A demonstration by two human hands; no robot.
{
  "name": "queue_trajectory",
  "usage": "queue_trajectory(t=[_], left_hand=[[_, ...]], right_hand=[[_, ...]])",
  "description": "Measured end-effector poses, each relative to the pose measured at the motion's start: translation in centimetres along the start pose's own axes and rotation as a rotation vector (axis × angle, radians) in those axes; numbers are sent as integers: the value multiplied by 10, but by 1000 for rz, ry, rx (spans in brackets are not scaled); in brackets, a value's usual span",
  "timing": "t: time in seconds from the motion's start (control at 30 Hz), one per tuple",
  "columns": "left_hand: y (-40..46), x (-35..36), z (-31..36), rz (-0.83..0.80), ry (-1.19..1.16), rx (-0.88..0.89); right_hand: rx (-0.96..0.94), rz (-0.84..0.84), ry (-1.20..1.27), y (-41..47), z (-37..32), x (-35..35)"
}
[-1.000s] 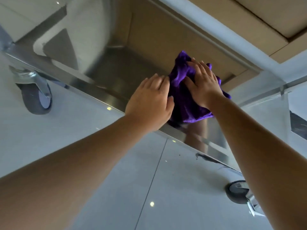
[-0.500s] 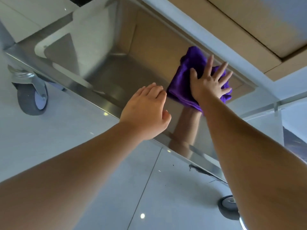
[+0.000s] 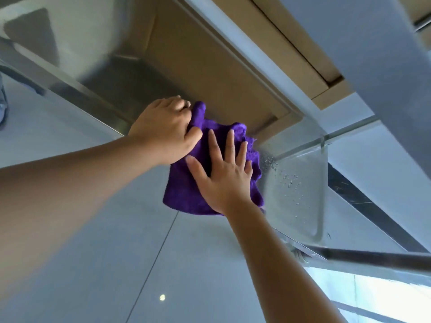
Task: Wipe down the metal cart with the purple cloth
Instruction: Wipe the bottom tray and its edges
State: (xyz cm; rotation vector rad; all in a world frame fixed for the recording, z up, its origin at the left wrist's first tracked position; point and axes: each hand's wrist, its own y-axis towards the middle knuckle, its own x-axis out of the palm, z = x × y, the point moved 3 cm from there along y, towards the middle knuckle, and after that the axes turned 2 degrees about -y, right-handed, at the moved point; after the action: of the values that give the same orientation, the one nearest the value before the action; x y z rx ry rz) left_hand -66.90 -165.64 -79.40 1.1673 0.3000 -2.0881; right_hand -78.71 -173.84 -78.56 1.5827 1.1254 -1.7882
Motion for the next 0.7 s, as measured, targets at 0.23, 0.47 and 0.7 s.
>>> queue_trajectory(t=[0.23,0.47,0.7], left_hand=[[-2,-3,-2,-30,-11,5],[4,2,5,-3,82,-3],[9,31,52,-91,55,16]], right_hand=[[-49,299,-121,-51,37,22],[95,275,25,-56,95,20],[187,73,125,10,95,-1]])
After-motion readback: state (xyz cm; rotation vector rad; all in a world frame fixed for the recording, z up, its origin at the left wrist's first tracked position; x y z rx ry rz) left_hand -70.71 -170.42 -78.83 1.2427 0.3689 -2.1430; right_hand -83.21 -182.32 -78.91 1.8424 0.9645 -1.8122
